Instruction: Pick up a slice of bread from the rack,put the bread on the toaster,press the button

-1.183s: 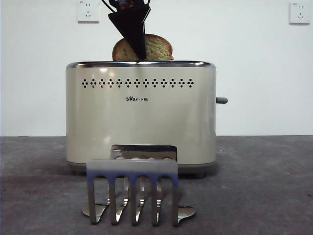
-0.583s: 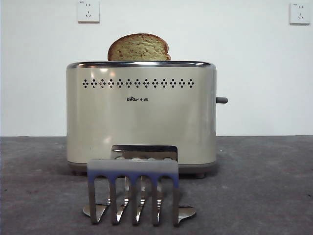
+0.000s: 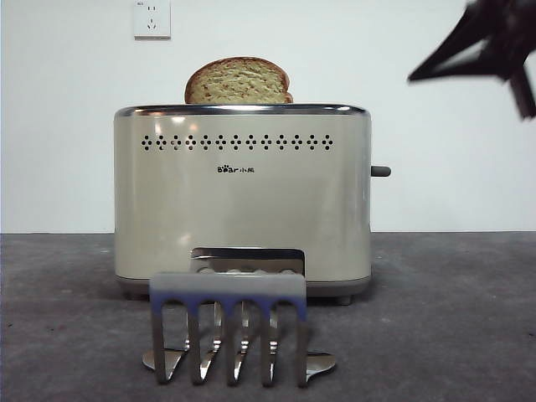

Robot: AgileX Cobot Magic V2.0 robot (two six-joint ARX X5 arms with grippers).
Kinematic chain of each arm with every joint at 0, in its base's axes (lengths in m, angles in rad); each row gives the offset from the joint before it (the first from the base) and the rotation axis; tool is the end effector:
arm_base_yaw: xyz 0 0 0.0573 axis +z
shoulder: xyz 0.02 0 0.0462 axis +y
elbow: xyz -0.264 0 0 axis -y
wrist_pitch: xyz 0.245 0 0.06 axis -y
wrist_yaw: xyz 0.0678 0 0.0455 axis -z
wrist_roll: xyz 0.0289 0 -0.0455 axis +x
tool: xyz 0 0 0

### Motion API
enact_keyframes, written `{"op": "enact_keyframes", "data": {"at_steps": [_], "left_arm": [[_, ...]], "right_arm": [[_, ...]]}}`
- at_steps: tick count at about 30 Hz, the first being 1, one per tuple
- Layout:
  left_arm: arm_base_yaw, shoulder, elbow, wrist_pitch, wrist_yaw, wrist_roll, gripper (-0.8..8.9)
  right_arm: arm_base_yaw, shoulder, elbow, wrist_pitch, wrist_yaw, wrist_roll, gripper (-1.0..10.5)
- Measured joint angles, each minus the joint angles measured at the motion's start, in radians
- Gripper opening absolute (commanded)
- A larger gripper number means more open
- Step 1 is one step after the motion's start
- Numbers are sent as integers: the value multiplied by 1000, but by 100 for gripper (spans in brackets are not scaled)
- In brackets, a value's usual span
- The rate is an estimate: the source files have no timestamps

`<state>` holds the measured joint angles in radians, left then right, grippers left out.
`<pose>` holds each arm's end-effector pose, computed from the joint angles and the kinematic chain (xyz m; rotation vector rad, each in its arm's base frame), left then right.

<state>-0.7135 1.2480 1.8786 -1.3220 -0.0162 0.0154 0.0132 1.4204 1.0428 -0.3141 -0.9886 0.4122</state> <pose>0.1313 -0.1130 0.4851 0.2658 0.6538 -0.6741 0.2944 0.0280 0.2766 0.7022 0.8347 0.8246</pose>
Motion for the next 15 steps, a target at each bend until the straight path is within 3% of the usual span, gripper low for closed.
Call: {"op": "enact_keyframes", "data": {"at_steps": [4, 15], "left_arm": [[0, -55, -76, 0, 80, -23, -8], [0, -221, -341, -2, 11, -71, -8]], "right_arm": [[1, 110, 39, 16, -5, 0, -2], [53, 266, 104, 25, 28, -8, -2]]}}
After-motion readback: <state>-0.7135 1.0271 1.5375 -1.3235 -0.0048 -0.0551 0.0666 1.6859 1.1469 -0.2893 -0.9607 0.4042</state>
